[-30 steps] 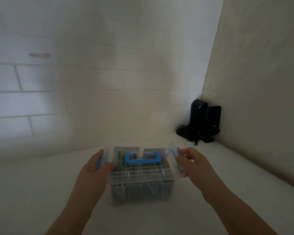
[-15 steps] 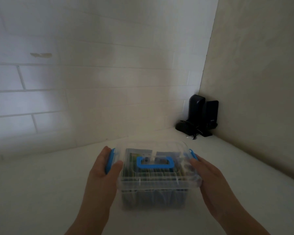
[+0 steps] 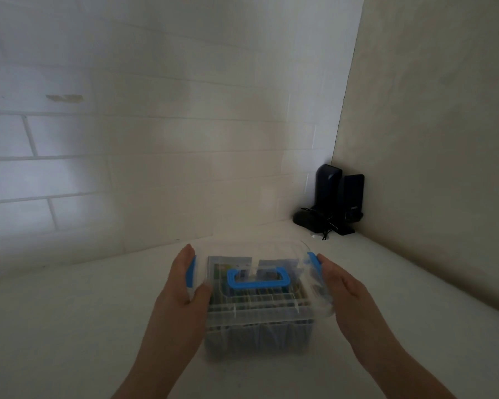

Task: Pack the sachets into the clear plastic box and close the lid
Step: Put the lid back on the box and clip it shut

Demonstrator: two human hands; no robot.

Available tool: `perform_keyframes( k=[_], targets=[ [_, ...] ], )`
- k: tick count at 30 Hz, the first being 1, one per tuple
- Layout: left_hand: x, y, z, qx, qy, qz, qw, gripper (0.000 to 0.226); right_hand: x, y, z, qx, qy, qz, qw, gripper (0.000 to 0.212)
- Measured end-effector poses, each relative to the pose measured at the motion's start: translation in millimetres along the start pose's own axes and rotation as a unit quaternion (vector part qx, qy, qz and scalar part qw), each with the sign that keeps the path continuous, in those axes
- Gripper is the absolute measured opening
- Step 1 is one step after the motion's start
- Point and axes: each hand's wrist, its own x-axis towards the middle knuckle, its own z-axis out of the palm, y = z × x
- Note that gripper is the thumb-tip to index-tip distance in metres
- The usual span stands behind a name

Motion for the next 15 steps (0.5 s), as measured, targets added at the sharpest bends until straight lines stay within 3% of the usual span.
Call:
perform_keyframes(
  k=[3,5,15],
  targets=[
    [-2,-4,-3,-0.021,-0.055,-0.028,0.998,0.096,-9,3,2,0.011,-0.056,-0.018,0.998,0.06],
    [-5,-7,-5,-0.01,-0.08,-0.005,0.997,0.118,-11,7,5,0.009,-0.066,-0.039,0.997,0.063],
    [-1,-9,3,-0.013,-0.05,0.032,0.998,0.122,-1,11,15,0.038,-0.069,-0.071,0.994,0.051]
  ],
)
